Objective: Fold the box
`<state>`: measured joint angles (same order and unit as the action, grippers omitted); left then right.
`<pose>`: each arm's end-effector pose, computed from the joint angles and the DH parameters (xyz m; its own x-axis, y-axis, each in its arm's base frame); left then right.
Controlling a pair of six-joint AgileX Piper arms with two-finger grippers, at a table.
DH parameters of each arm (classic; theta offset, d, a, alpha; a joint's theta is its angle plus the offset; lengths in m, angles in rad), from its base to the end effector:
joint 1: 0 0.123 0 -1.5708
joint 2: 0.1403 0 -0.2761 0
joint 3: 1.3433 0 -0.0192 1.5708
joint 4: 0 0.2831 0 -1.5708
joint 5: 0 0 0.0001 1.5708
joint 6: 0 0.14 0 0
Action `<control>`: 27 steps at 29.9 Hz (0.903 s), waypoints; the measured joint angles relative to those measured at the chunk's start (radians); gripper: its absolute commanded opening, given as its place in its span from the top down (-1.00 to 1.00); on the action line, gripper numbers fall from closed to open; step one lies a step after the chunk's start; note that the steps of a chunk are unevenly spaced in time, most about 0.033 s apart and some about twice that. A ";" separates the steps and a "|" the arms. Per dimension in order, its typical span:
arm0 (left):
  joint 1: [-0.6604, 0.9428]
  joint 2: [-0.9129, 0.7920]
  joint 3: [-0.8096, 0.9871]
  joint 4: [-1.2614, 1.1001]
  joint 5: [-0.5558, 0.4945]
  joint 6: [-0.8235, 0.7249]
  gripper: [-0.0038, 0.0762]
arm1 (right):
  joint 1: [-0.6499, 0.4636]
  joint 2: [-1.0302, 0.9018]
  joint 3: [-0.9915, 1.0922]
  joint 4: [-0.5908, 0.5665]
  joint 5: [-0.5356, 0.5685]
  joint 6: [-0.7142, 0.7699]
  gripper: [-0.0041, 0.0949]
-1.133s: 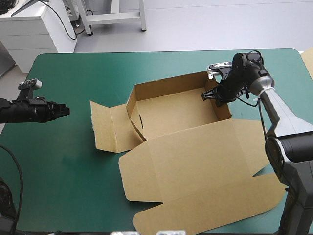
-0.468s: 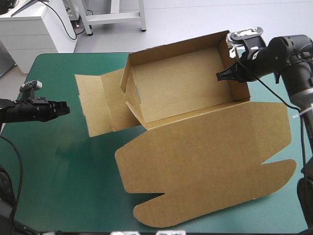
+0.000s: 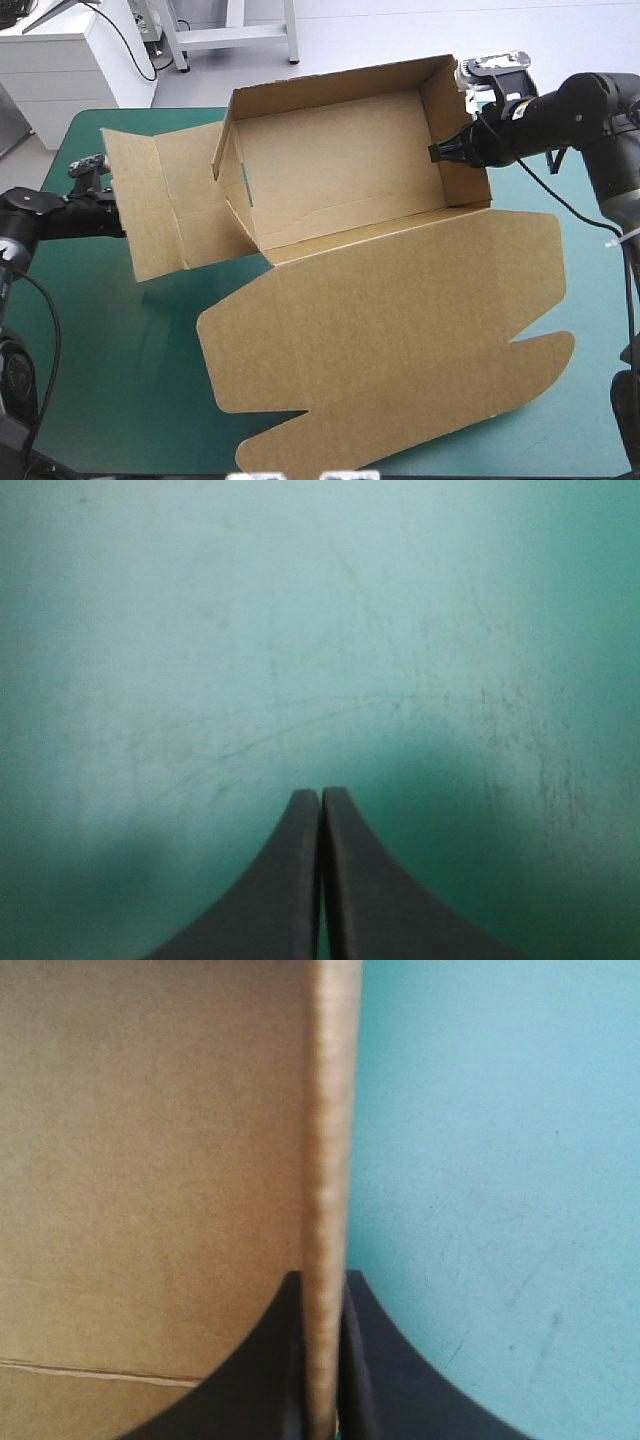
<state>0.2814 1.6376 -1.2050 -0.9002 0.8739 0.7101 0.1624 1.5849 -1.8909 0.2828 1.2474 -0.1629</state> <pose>0.3995 0.0279 0.2222 -0.7967 -0.2055 -0.5683 0.1213 0.8668 -0.4836 0.3754 0.0990 0.4213 -0.7108 -0.1856 -0.6784 -0.3811 0.9123 0.1497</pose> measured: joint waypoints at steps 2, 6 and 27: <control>-0.074 0.000 0.000 -0.015 -0.063 -0.054 0.92 | 0.000 0.013 0.000 0.000 -0.009 0.000 0.96; -0.197 0.002 0.000 -0.092 -0.123 -0.090 0.92 | 0.000 0.040 0.000 -0.005 -0.033 0.004 0.96; -0.307 -0.047 0.000 -0.485 0.026 0.093 0.92 | 0.000 0.107 0.000 -0.201 -0.071 0.119 0.96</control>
<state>-0.0252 1.5903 -1.2050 -1.3857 0.8994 0.8030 0.1624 1.6923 -1.8909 0.0820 1.1769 -0.0443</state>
